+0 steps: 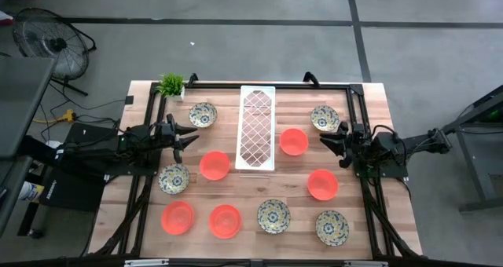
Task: Pick & Place Mini bowls
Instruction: Put the yellow bowl on the shelf
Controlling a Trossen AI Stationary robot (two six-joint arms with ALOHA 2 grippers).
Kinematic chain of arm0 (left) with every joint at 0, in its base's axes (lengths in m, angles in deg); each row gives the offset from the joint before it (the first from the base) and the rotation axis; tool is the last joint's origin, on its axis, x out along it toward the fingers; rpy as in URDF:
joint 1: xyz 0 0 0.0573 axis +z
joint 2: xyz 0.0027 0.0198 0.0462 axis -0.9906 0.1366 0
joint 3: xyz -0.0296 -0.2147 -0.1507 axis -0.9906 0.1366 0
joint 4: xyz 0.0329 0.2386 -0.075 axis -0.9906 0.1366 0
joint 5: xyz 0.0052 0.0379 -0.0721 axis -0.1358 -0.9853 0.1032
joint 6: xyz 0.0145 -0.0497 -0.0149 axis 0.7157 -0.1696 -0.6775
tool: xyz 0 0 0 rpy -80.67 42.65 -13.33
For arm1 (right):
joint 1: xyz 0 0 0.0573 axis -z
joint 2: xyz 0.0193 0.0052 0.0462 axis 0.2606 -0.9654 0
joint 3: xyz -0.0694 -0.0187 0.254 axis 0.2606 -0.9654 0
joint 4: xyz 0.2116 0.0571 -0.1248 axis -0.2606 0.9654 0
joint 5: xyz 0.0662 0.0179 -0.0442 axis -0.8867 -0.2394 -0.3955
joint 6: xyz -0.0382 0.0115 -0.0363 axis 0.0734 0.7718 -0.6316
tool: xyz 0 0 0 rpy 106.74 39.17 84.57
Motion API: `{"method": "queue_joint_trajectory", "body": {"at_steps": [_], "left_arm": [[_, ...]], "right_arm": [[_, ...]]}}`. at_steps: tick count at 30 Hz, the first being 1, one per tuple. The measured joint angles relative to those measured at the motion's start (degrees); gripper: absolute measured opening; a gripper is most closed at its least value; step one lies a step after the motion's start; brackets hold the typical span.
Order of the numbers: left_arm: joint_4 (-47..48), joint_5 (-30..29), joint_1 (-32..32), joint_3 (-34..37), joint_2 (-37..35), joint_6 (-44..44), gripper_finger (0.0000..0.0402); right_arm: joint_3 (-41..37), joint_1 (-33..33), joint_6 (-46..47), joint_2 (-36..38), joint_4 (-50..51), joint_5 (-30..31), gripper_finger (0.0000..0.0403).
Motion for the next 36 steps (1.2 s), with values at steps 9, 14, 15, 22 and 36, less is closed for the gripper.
{"method": "queue_joint_trajectory", "body": {"at_steps": [9,14,15,22,36], "left_arm": [[0.0,0.0,0.0,0.0,0.0,0.0,0.0129],[0.0,0.0,0.0,0.0,0.0,0.0,0.0129],[0.0,0.0,0.0,0.0,0.0,0.0,0.0129],[0.0,0.0,0.0,0.0,0.0,0.0,0.0129],[0.0,0.0,0.0,0.0,0.0,0.0,0.0129]], "right_arm": [[0.0,0.0,-3.4,0.0,0.1,0.2,0.0098],[0.0,0.0,-2.6,0.0,0.3,1.9,0.0098],[0.0,0.0,-2.8,0.0,0.4,2.6,0.0098],[1.8,0.0,-5.3,-0.4,2.3,9.6,0.0098],[29.9,0.0,-0.7,-16.4,37.4,28.7,0.0098]]}}
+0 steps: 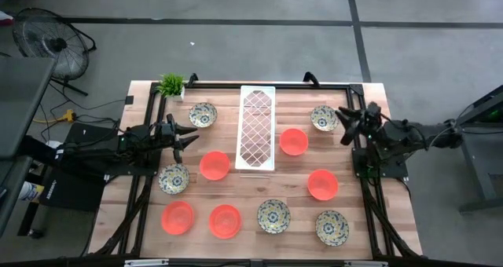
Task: Pick & Place Mini bowls
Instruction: Put the yellow bowl on the shelf
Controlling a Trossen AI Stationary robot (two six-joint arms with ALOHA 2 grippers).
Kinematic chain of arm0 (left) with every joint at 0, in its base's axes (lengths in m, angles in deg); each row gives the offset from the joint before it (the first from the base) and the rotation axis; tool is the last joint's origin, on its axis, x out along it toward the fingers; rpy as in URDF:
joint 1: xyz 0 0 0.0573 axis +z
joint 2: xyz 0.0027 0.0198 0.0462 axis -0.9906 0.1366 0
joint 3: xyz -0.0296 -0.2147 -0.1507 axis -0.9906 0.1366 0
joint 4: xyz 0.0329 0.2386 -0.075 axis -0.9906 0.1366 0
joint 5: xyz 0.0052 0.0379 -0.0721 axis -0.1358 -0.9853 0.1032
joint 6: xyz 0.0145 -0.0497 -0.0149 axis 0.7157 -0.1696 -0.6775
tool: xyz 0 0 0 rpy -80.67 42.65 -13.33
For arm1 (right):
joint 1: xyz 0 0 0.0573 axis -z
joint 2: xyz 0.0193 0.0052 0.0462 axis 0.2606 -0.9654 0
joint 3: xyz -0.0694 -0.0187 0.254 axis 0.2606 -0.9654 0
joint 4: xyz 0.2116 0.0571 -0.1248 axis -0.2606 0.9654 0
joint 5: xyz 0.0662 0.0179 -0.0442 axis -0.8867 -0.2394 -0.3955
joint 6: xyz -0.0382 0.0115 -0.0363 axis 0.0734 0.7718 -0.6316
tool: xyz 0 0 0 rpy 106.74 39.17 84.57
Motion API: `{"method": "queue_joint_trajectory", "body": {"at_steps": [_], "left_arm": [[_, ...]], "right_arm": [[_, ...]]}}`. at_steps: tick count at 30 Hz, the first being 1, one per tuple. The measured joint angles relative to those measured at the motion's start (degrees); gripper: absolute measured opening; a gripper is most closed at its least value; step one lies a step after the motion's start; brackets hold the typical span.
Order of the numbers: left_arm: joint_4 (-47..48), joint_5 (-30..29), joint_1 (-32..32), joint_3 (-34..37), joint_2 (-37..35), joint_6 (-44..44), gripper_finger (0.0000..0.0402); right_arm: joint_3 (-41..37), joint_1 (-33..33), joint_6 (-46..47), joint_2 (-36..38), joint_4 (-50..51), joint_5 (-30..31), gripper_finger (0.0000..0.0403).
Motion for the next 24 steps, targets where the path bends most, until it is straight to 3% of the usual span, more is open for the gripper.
{"method": "queue_joint_trajectory", "body": {"at_steps": [6,10,15,24], "left_arm": [[0.0,0.0,0.0,0.0,0.0,0.0,0.0129],[0.0,0.0,0.0,0.0,0.0,0.0,0.0129],[0.0,0.0,0.0,0.0,0.0,0.0,0.0129],[0.0,0.0,0.0,0.0,0.0,0.0,0.0129]], "right_arm": [[11.6,0.1,13.8,-9.5,16.3,5.2,0.0098],[18.5,2.5,22.2,-15.3,25.1,3.6,0.0098],[27.0,9.7,29.1,-22.4,35.6,-4.8,0.0098],[38.0,28.2,30.9,-34.8,52.1,-26.9,0.0098]]}}
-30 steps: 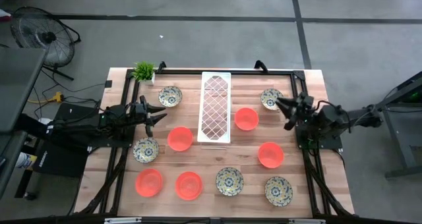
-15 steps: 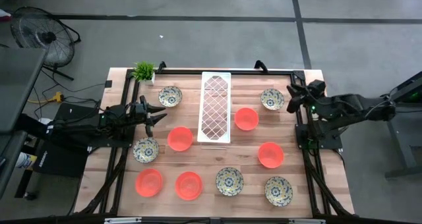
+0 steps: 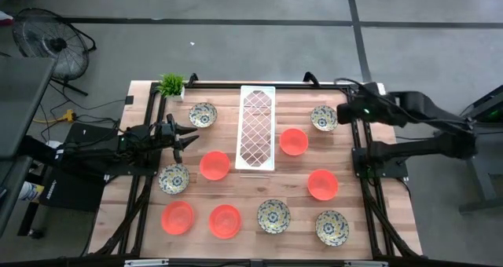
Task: Pick & Place Mini bowls
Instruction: Put the yellow bowl on the shelf
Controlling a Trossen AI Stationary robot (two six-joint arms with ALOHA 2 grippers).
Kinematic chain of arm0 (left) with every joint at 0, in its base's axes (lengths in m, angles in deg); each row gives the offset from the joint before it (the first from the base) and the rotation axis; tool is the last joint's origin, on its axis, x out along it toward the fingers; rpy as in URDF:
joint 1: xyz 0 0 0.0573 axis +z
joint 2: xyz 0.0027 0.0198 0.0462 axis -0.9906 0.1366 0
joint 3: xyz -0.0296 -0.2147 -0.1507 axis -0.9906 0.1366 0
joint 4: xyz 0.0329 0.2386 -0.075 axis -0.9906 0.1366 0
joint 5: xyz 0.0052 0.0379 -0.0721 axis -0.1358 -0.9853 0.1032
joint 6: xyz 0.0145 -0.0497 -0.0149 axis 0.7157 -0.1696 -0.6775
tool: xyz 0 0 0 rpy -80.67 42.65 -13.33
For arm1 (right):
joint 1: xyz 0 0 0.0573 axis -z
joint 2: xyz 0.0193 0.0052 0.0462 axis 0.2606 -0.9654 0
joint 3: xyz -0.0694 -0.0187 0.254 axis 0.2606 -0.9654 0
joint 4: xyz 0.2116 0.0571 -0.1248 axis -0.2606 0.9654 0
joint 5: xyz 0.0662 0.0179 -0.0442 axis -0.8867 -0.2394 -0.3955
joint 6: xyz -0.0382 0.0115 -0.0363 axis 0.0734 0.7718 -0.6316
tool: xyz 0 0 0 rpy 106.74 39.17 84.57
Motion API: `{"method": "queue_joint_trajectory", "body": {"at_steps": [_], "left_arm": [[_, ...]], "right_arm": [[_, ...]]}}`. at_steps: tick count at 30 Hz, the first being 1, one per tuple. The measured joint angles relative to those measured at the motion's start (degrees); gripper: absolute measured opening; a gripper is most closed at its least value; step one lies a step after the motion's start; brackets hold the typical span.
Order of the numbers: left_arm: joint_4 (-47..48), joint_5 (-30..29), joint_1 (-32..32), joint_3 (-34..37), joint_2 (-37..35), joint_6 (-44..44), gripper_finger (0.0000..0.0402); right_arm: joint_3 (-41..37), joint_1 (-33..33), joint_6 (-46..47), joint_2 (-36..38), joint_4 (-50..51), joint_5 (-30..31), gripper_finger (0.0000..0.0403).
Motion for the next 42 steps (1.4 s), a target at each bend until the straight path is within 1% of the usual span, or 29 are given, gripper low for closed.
{"method": "queue_joint_trajectory", "body": {"at_steps": [4,7,14,18,22,25,27,32,36,40,42], "left_arm": [[0.0,0.0,0.0,0.0,0.0,0.0,0.0129],[0.0,0.0,0.0,0.0,0.0,0.0,0.0129],[0.0,0.0,0.0,0.0,0.0,0.0,0.0129],[0.0,0.0,0.0,0.0,0.0,0.0,0.0129],[0.0,0.0,0.0,0.0,0.0,0.0,0.0129],[0.0,0.0,0.0,0.0,0.0,0.0,0.0129],[0.0,0.0,0.0,0.0,0.0,0.0,0.0129],[0.0,0.0,0.0,0.0,0.0,0.0,0.0129],[0.0,0.0,0.0,0.0,0.0,0.0,0.0129],[0.0,0.0,0.0,0.0,0.0,0.0,0.0129],[0.0,0.0,0.0,0.0,0.0,0.0,0.0129]], "right_arm": [[0.3,7.4,-2.2,-3.9,3.4,-8.5,0.0098],[0.3,11.7,-4.5,-6.8,4.5,-12.1,0.0098],[0.3,19.0,-11.0,-12.8,4.6,-13.5,0.0100],[-0.1,22.8,-13.1,-15.6,2.2,-14.9,0.0120],[-4.4,26.7,-14.6,-16.8,-3.9,-18.8,0.0156],[-9.2,29.1,-13.2,-16.5,-6.5,-18.2,0.0180],[-12.3,30.6,-13.1,-16.1,-8.3,-19.0,0.0189],[-19.8,32.9,-14.1,-16.0,-15.1,-24.8,0.0192],[-24.7,33.5,-12.7,-15.9,-20.9,-25.5,0.0193],[-28.2,34.0,-11.5,-15.9,-26.0,-27.7,0.0193],[-29.6,34.1,-10.5,-15.9,-27.4,-27.2,0.0193]]}}
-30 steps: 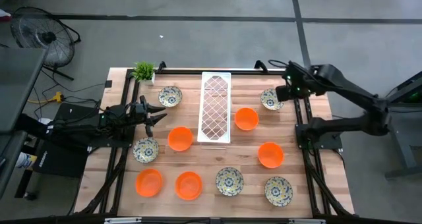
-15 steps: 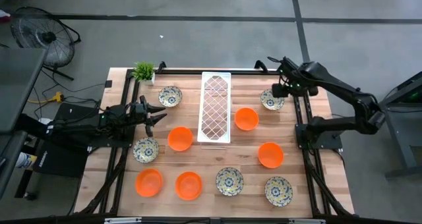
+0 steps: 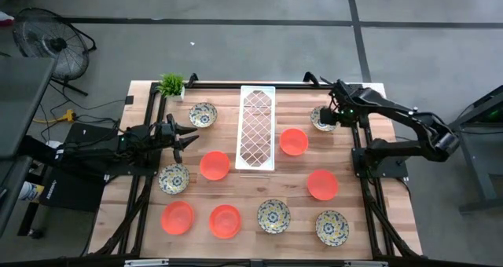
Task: Pick & Place Mini bowls
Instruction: Put the yellow bowl on the shelf
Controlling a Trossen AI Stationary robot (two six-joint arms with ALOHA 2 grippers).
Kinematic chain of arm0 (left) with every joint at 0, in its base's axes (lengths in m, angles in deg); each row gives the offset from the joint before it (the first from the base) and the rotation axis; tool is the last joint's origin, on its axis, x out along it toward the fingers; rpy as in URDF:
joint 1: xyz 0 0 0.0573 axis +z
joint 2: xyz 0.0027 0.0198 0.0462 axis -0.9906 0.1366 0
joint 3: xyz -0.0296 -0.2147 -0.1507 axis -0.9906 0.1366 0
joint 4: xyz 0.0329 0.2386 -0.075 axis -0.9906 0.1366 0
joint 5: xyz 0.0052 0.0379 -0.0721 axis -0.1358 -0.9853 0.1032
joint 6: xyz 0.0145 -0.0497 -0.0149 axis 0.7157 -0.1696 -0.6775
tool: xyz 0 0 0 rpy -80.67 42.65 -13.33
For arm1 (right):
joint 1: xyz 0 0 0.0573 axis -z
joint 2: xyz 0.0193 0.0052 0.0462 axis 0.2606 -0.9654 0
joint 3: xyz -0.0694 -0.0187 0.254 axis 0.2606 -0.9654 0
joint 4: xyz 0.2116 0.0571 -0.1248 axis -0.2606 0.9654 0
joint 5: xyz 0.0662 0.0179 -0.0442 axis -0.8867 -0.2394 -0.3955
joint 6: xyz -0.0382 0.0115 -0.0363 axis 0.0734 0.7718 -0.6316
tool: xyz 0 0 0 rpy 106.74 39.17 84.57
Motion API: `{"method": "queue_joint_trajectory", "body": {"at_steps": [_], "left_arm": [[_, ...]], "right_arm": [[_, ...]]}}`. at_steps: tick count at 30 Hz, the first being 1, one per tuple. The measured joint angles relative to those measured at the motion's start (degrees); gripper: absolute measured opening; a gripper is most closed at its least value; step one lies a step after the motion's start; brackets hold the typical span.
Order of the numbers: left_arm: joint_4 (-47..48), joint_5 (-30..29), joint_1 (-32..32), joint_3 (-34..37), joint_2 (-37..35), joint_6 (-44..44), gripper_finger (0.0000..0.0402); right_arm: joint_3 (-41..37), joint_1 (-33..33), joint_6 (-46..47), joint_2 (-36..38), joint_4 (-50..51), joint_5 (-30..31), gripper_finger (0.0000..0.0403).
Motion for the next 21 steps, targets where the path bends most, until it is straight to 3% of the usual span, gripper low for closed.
{"method": "queue_joint_trajectory", "body": {"at_steps": [21], "left_arm": [[0.0,0.0,0.0,0.0,0.0,0.0,0.0129]], "right_arm": [[-2.2,0.0,5.2,0.0,-4.8,5.8,0.0192]]}}
